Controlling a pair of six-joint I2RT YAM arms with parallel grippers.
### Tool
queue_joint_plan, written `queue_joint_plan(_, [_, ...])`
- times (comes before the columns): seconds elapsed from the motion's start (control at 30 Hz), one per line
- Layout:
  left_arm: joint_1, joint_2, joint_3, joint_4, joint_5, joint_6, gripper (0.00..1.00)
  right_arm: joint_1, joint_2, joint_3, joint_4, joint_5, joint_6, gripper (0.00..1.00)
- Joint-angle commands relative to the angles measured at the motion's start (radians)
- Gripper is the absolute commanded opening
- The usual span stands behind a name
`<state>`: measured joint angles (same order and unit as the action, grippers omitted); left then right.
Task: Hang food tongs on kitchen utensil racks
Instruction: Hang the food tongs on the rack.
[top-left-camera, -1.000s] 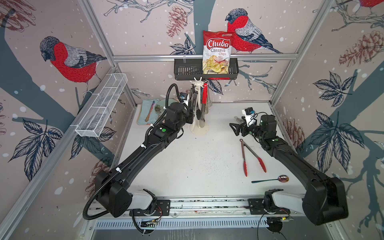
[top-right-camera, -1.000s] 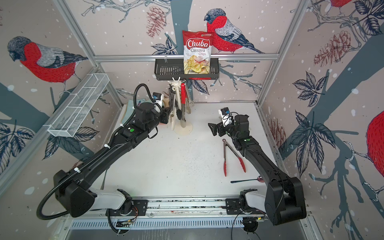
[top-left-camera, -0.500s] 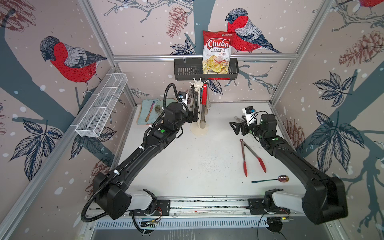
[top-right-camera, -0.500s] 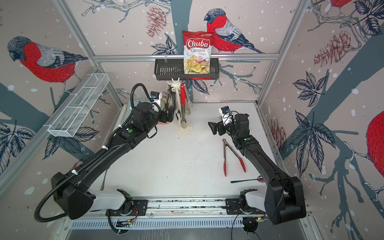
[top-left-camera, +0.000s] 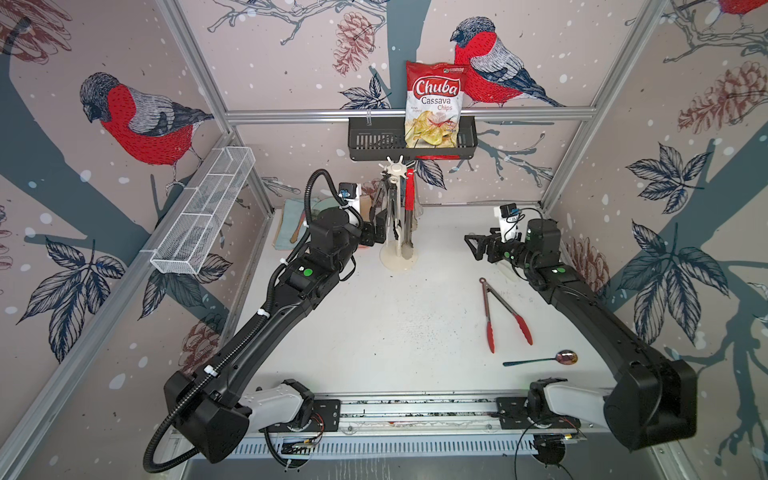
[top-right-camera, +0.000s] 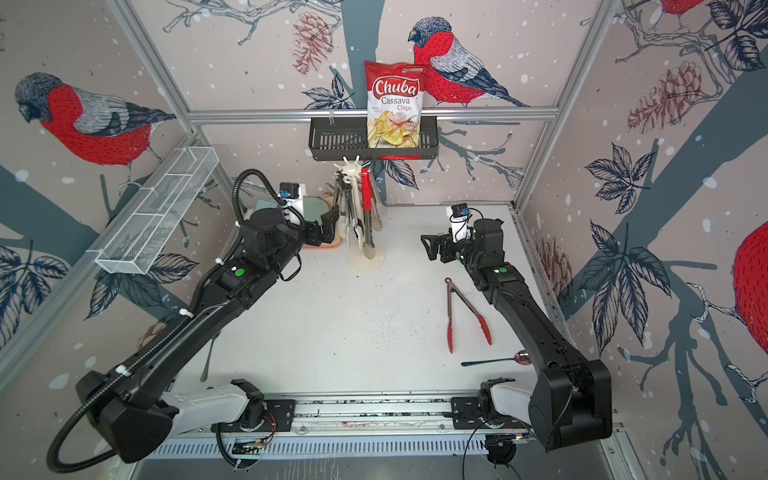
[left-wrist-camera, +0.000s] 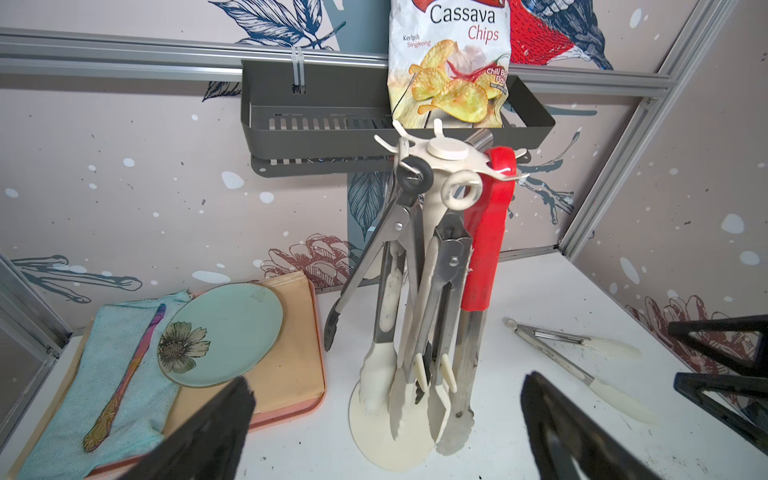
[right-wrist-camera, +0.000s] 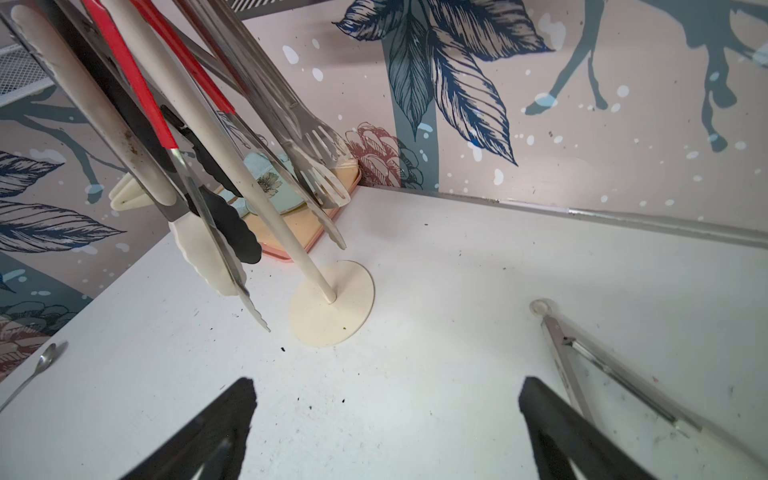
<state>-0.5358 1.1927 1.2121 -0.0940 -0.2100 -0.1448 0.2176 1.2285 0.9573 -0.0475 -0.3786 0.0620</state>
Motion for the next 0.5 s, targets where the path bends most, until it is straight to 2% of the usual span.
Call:
queue_joint_plan(0.0, [0.005,-0.042,-0.026,0.016,0.007,-0.037,0.99,-0.001,-0.03,0.014,-0.123,0.059,0.062,1.0])
queue_joint_plan(0.3, [0.01,-0.176,-0.188,-0.037,0.084,-0.084,0.99,-0.007,-0.133,-0.046,-0.354,0.215,0.2,1.0])
queue_joint_plan(0.47, [0.011,-0.27,-0.291,-0.061,0.117,-0.125,0.99,-0.011,-0.139,-0.102,-0.435,0.291,0.25,1.0])
